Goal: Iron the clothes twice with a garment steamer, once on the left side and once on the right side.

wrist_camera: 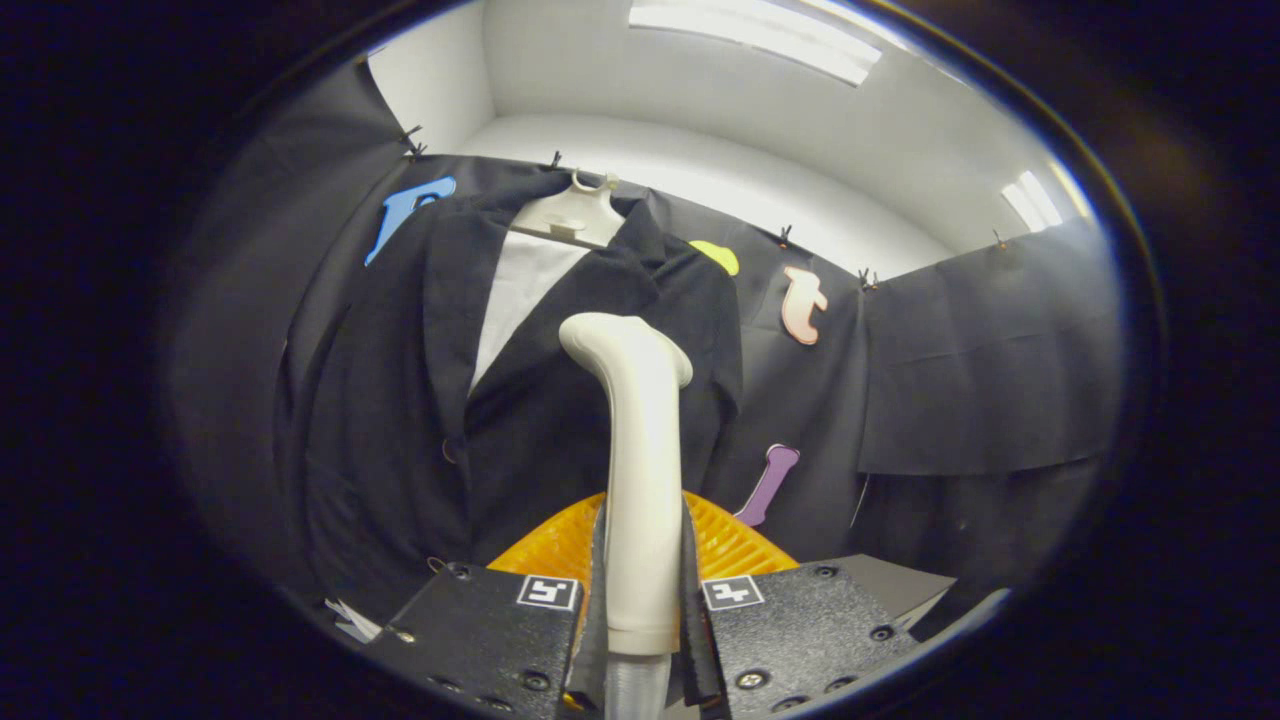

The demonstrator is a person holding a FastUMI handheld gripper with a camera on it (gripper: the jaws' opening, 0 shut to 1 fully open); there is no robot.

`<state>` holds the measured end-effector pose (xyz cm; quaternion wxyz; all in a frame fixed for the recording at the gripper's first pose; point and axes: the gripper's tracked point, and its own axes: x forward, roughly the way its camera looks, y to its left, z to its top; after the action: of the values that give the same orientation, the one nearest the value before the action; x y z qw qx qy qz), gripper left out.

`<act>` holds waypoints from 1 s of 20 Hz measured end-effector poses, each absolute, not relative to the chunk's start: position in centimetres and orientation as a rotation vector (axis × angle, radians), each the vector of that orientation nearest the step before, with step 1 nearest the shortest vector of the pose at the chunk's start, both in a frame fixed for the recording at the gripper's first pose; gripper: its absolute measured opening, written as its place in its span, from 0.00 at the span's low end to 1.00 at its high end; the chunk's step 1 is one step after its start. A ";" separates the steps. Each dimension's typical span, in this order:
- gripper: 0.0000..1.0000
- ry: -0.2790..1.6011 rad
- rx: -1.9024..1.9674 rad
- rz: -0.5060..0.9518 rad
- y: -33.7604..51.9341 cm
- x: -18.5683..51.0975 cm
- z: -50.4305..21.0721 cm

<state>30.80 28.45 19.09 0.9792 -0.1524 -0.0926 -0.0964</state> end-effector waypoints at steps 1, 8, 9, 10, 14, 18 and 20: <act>0.32 -0.173 -0.298 -0.200 28.3 30.6 18.3; 0.32 -0.089 -0.338 -0.215 28.3 29.2 13.4; 0.32 -0.076 -0.345 -0.216 28.4 29.1 12.7; 0.32 -0.064 -0.352 -0.216 28.3 28.8 11.9; 0.32 -0.009 -0.366 -0.207 28.3 27.7 8.9; 0.32 0.033 -0.388 -0.199 28.4 26.8 6.7; 0.32 0.049 -0.393 -0.200 28.4 26.5 6.0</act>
<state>26.47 28.36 6.04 0.9755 -0.1947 0.0244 -0.0993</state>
